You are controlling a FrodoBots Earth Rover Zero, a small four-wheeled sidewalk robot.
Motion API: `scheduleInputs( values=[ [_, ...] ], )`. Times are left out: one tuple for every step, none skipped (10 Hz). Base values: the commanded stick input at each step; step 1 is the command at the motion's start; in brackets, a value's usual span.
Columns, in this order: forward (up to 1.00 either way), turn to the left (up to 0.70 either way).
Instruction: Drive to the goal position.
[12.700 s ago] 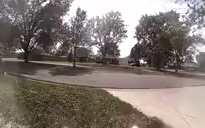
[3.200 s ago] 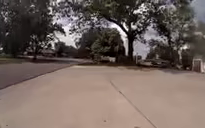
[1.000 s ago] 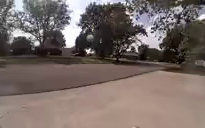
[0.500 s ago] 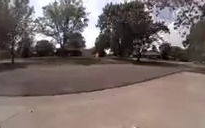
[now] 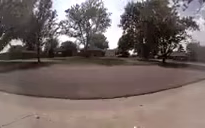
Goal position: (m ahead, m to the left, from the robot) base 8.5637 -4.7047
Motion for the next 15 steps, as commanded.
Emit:
scheduleInputs(
  values=[
    [0.7,0.0],
    [0.7,0.0],
    [0.7,-0.05],
    [0.7,-0.27],
    [0.7,-0.35],
    [0.7,-0.35],
    [0.7,-0.35],
    [0.7,-0.35],
    [0.7,-0.16],
    [0.7,0.0],
    [0.7,0.0],
    [0.7,0.0],
    [0.7,0.0],
    [0.7,0.0],
    [0.7,0.0]
  ],
)
